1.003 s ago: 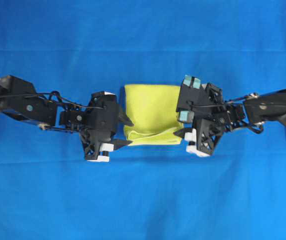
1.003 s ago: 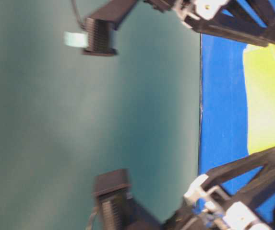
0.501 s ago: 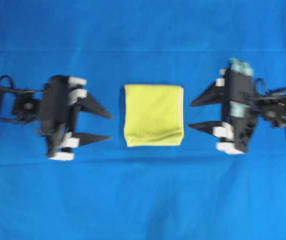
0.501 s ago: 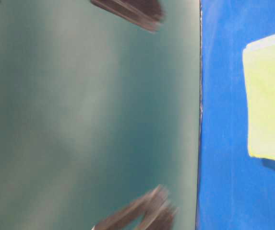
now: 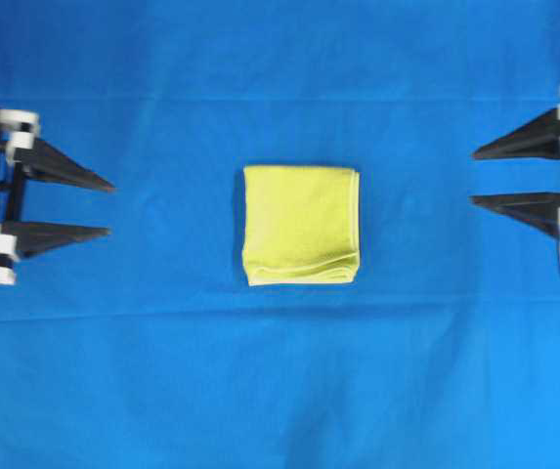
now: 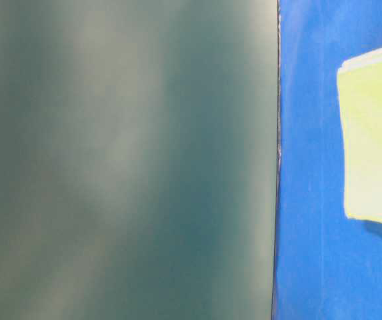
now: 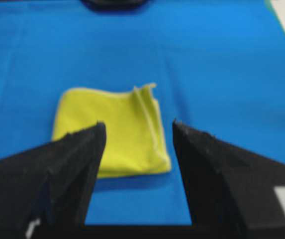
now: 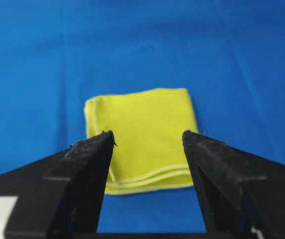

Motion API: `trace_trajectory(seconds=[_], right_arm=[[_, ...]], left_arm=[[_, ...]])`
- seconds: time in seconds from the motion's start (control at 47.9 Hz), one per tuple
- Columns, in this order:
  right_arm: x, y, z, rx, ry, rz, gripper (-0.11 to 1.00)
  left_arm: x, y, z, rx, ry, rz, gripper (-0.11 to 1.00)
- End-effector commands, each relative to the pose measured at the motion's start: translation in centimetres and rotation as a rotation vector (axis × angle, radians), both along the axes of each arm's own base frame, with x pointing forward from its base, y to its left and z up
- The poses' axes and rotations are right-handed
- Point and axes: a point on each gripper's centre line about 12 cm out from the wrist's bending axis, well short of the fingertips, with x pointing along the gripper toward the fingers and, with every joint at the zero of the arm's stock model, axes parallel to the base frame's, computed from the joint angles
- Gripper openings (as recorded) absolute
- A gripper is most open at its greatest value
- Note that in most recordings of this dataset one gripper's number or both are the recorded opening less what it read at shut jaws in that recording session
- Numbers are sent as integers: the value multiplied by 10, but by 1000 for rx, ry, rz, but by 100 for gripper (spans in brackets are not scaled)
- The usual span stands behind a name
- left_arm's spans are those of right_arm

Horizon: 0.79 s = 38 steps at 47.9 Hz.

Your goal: Fold the yellow towel.

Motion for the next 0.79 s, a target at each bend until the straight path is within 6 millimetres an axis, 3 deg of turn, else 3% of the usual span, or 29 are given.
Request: trace_trajectory(seconds=[0.0, 0.167, 0.334, 0.773], right_arm=[[-12, -3, 0, 0, -47, -10, 61], [-33, -9, -25, 6, -73, -38, 61], [-39, -10, -46, 18, -79, -36, 61], [-38, -11, -48, 28, -85, -42, 61]], left_arm=[[-16, 6, 0, 2, -52, 30, 54], [-39, 10, -18, 2, -58, 51, 54], [-50, 10, -33, -6, -49, 53, 54], [-52, 10, -38, -12, -41, 53, 54]])
